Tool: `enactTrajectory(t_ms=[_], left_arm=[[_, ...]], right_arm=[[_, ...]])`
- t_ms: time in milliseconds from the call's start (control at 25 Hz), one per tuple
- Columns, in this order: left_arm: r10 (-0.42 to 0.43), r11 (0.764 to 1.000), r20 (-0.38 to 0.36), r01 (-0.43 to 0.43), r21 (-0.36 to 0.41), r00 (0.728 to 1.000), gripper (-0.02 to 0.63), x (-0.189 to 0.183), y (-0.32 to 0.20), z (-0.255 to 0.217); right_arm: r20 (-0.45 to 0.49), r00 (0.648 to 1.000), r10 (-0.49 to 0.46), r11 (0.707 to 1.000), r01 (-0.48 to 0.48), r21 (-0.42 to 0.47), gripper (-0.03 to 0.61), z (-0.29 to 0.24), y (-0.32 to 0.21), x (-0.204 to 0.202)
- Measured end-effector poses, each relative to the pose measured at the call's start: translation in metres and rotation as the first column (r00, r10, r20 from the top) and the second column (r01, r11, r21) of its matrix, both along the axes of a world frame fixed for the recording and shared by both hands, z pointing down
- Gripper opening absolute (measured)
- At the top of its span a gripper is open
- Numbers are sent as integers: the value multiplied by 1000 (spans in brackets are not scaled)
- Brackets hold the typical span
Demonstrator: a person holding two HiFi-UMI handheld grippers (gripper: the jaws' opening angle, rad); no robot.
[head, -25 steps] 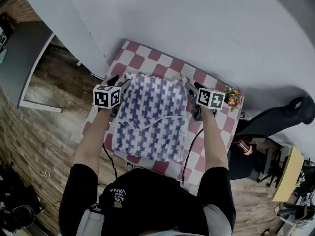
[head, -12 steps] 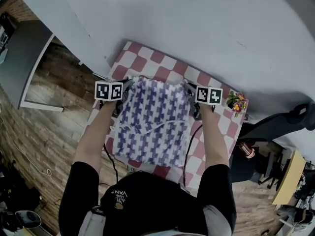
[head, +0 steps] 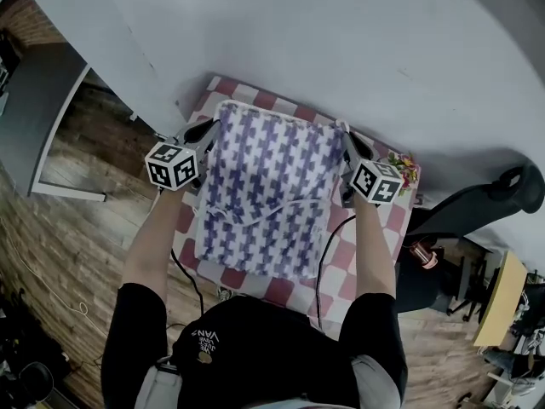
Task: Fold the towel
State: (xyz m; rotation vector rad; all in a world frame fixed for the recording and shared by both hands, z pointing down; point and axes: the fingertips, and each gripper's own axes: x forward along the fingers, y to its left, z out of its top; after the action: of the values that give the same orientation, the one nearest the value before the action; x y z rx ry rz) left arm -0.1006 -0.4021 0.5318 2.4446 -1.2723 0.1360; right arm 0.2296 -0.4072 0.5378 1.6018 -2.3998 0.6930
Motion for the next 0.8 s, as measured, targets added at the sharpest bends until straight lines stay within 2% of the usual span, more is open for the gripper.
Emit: enactTrajectory(t_ms=[40, 80, 160, 240, 280, 320, 360, 400, 440, 520, 680, 800], left_arm=[[1, 1000, 18, -1, 6, 1000, 21, 0, 1, 3], [1, 1000, 44, 0, -22, 999, 21, 0, 1, 14], [2, 990, 104, 12, -142, 995, 23, 2, 2, 48], [10, 963, 174, 38, -266, 985, 23, 4, 6, 84], [9, 950, 210, 57, -308, 978, 26, 3, 8, 98], [1, 939, 240, 82, -333, 971, 28, 1, 10, 107], [-15, 933, 258, 106, -343, 966, 43, -3, 13, 111], [-33, 931, 264, 126, -343, 964, 88, -8, 15, 111], [-48, 931, 263, 139, -338, 964, 133, -13, 18, 109], [-57, 934, 253, 141, -328, 966, 173, -25, 26, 103], [-29, 957, 219, 90, -276, 975, 181, -40, 55, 88], [53, 978, 181, -14, -210, 982, 181, -33, 85, 76]], right_arm=[[-9, 1000, 10, 1000, -10, -8, 44, 4, 3, 4], [-14, 1000, 13, 999, -14, -42, 44, 15, 5, 7], [-15, 1000, 14, 990, -16, -142, 47, 47, 9, 9], [-35, 999, 23, 966, -32, -258, 55, 83, 13, 11], [-55, 998, 33, 950, -49, -308, 77, 96, 16, 12], [-71, 997, 42, 938, -64, -341, 130, 104, 19, 13], [-73, 996, 49, 932, -72, -354, 149, 107, 23, 13], [-66, 996, 53, 932, -73, -354, 150, 106, 28, 12], [-58, 997, 51, 935, -68, -349, 152, 104, 33, 11], [-56, 998, 29, 940, -46, -339, 155, 98, 47, 7], [-68, 998, -3, 942, -20, -334, 170, 96, 80, 3], [-42, 999, 4, 941, -18, -338, 176, 97, 107, 5]])
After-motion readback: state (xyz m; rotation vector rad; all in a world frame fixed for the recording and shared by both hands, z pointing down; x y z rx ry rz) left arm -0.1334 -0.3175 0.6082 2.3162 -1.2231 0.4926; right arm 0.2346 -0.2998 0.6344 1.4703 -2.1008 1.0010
